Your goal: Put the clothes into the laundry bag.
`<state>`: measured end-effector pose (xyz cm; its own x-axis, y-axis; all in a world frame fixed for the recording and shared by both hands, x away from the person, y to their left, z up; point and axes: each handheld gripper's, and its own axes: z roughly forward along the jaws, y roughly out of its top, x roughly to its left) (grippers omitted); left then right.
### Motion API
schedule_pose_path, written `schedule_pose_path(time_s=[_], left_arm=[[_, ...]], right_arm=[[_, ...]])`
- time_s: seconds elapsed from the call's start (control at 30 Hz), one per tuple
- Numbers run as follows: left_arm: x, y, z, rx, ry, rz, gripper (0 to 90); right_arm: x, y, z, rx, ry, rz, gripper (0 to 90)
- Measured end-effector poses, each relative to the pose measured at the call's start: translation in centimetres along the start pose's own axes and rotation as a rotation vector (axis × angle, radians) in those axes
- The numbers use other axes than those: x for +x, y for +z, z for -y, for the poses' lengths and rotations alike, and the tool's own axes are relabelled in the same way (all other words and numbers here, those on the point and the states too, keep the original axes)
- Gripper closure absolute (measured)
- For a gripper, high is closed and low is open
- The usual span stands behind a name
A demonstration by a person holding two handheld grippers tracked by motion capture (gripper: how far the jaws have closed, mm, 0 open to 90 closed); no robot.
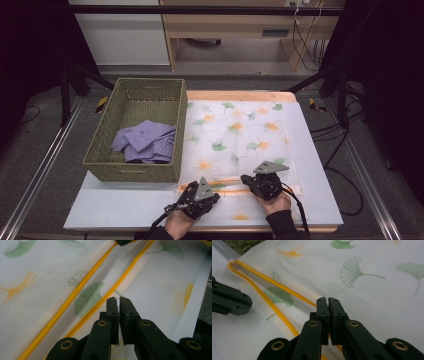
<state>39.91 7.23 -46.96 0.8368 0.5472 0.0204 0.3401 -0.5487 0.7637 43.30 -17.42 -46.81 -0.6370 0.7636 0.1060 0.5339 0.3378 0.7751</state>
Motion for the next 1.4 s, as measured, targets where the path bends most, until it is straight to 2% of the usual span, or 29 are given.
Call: schedule_pose_path(time_s=[0.13,0.23,0.4,0.53,0.67,0.9,0.97,1.1,1.17,1.27,1.33,1.4], left_arm=[[0.4,-0.7,-1.9,-0.037,0.018,-0.044,72.6],[0.7,-0.2,-3.2,-0.046,0.051,-0.085,62.9],[0.9,2.3,-4.2,0.057,0.114,-0.155,45.4],[0.9,4.1,-4.1,0.104,0.112,-0.157,42.3],[1.1,4.8,-3.9,0.127,0.108,-0.177,49.1],[1.7,4.0,-3.8,0.107,0.089,-0.166,80.0],[1.9,3.8,-3.9,0.103,0.079,-0.161,85.4],[2.2,3.6,-4.0,0.071,0.048,-0.147,86.6],[2.4,3.5,-4.1,0.063,0.022,-0.137,86.7],[2.6,3.4,-4.3,0.059,-0.004,-0.125,86.6],[2.7,3.2,-4.3,0.05,-0.007,-0.123,86.2],[2.7,3.0,-4.3,0.039,-0.017,-0.12,85.4]], right_arm=[[-0.2,-0.4,-0.1,-0.013,0.005,-0.013,87.8],[-0.1,-0.5,-0.3,-0.019,0.0,-0.007,87.8],[-0.1,-0.7,-0.5,-0.031,-0.004,-0.003,87.8],[-0.1,-0.9,-0.6,-0.039,0.0,-0.005,87.9],[-0.1,-0.8,-0.6,-0.033,0.0,-0.011,87.9],[-0.1,-0.6,-0.6,-0.023,0.006,-0.011,86.0],[0.0,-0.4,-0.5,-0.023,-0.003,-0.007,80.2],[0.3,-0.6,-0.6,-0.035,-0.004,0.003,70.1],[0.4,-0.6,-0.7,-0.043,-0.014,0.001,66.6],[0.9,-0.3,-0.8,-0.043,-0.025,0.01,56.8],[1.3,-0.1,-0.8,-0.033,-0.037,0.032,52.0],[1.4,0.3,-0.7,-0.024,-0.06,0.058,51.5]])
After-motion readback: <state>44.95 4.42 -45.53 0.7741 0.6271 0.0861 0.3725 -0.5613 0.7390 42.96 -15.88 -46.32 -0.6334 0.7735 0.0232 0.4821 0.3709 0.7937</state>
